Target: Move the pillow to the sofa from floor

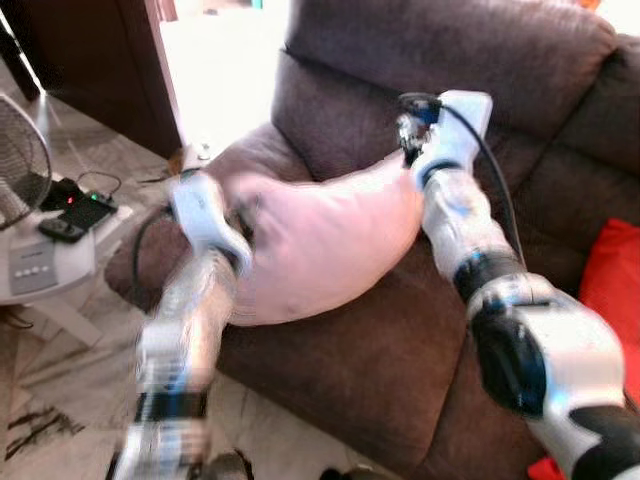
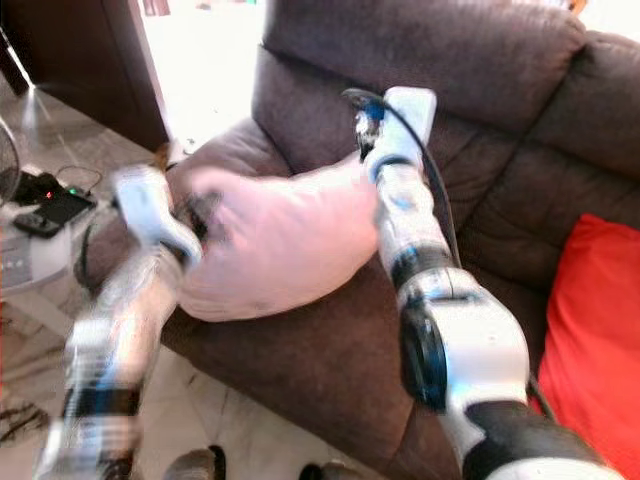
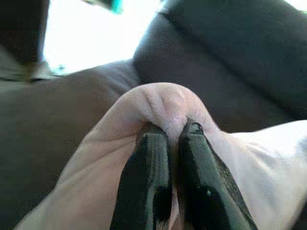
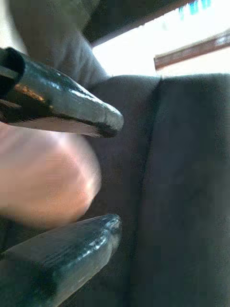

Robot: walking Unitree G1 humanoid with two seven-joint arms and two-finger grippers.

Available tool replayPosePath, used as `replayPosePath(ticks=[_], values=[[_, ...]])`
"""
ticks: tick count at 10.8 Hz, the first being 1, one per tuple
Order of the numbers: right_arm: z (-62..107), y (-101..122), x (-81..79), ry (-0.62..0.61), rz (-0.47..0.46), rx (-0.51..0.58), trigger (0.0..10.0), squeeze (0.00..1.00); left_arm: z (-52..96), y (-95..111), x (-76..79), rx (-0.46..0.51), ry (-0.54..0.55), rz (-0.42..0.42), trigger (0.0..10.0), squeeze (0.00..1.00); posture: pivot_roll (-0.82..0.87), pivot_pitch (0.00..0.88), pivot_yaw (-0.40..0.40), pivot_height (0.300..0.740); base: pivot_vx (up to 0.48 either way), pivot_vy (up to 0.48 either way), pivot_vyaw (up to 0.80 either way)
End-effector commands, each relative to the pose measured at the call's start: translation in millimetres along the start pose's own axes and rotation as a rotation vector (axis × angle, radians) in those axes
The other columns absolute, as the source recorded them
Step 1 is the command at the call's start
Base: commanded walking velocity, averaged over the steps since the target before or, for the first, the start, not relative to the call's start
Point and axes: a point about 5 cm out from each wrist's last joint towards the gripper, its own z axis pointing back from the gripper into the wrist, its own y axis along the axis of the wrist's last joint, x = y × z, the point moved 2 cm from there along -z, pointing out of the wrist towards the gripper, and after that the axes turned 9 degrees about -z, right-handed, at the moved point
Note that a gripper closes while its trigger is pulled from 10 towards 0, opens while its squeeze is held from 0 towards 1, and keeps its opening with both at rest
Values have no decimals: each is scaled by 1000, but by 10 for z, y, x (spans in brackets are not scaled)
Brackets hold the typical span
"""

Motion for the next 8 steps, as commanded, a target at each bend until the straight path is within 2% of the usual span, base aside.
replayPosePath(ticks=[1, 2, 3, 4, 5, 6, 7, 8], values=[[37, -52, 160, -46, -7, 5, 10000, 0, -74, 0, -102, 12, 71, 10, 10000, 0, 161, 124, -105, 740, 0, 0, 0], [56, -84, 197, -55, -4, 4, 10000, 0, -110, 11, -131, 17, 89, 26, 10000, 0, 159, 123, -104, 740, 0, 0, 0], [244, -336, 442, -86, 18, -13, 10000, 0, -190, 96, -425, 44, 261, 80, 10000, 0, 142, 121, -97, 740, 0, 0, 0], [407, -467, 567, -82, 30, -21, 10000, 0, -125, 103, -600, 60, 336, 87, 10000, 0, 139, 126, -96, 740, 0, 0, 0], [502, -521, 626, -80, 36, -24, 10000, 0, -77, 82, -675, 59, 358, 72, 10000, 0, 136, 127, -98, 740, 0, 0, 0], [776, -628, 763, -82, 39, -21, 10000, 0, 108, -11, -827, 46, 403, 44, 10000, 0, 131, 125, -99, 740, 0, 0, 0], [919, -656, 806, -77, 39, -21, 10000, 0, 191, -81, -867, 30, 420, 44, 10000, 0, 127, 126, -100, 740, 0, 0, 0], [1034, -670, 834, -81, 30, -33, 10000, 0, 237, -156, -843, -1, 404, 64, 10000, 0, 125, 127, -100, 740, 0, 0, 0]])
